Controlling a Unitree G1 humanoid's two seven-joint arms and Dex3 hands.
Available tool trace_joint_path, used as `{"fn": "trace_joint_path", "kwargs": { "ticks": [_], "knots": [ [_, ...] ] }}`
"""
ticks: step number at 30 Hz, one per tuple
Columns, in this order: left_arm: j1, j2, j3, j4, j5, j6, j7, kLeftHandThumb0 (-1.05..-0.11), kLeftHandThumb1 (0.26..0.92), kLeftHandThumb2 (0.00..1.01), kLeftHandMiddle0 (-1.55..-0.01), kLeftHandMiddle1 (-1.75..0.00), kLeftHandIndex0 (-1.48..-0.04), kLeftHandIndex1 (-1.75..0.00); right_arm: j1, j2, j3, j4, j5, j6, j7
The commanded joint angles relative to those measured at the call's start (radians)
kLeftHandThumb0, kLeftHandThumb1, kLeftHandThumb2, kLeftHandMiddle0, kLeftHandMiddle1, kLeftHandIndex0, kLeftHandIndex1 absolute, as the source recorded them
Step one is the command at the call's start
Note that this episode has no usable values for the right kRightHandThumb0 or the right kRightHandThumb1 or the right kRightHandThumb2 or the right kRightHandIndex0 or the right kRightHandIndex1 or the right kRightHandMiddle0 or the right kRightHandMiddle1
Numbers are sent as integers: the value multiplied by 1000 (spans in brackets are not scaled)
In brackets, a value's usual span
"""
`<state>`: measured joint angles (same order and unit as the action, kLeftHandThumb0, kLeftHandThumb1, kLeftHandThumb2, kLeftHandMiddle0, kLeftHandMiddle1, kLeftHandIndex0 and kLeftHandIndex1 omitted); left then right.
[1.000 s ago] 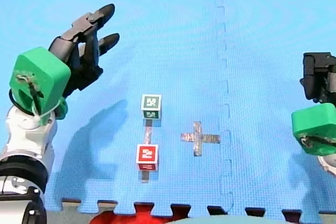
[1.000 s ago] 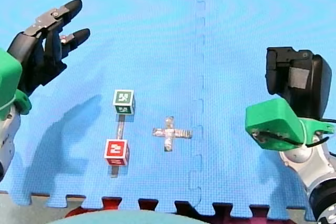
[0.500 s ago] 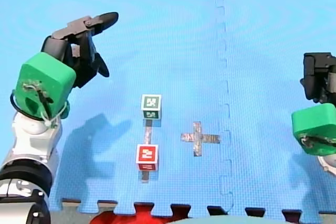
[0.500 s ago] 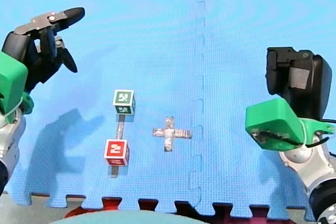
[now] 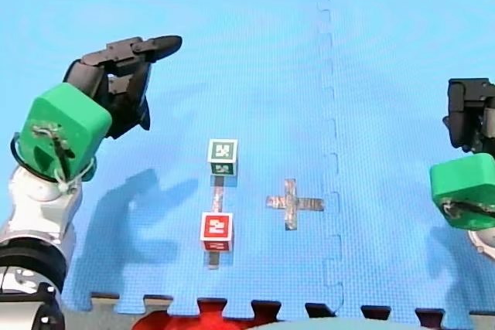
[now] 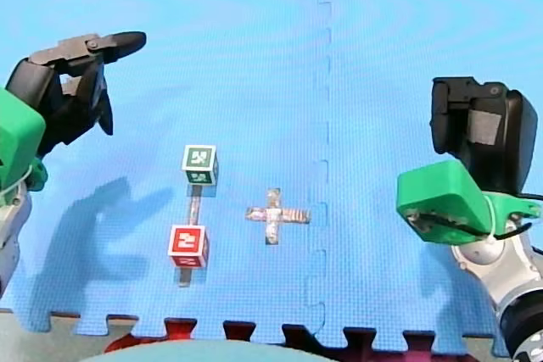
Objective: Stack cube left
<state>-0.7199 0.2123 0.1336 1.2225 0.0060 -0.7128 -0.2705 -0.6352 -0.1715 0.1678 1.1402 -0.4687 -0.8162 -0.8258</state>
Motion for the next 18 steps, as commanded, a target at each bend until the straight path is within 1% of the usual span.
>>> {"fn": "trace_joint_path", "kwargs": {
  "ticks": [1,2,4,7,14,16,18],
  "knots": [
    [-7,14,6,6,-11,12,-34,-1035,748,9,-930,-1746,-833,-5,2,-3,-1,1,0,-1,-2],
    [-7,18,3,6,-10,15,-46,-1030,731,5,-930,-1746,-809,-3,2,-3,-1,1,0,-1,-3],
    [-7,30,-12,3,10,17,-44,-1032,720,3,-931,-1746,-767,0,2,-3,-1,1,0,0,-3],
    [-5,54,-46,-6,60,23,-20,-1046,734,9,-931,-1746,-701,0,3,-2,0,0,-1,0,-4],
    [-1,70,-58,-18,68,31,-23,-1048,743,8,-928,-1746,-572,0,6,3,0,-4,1,2,-5],
    [0,85,-71,-21,78,35,-36,-1048,744,7,-928,-1746,-552,1,7,5,-2,-4,3,2,-4],
    [2,105,-80,-29,79,37,-79,-1042,742,4,-928,-1746,-539,0,7,7,-4,-5,7,1,0]
  ]
}}
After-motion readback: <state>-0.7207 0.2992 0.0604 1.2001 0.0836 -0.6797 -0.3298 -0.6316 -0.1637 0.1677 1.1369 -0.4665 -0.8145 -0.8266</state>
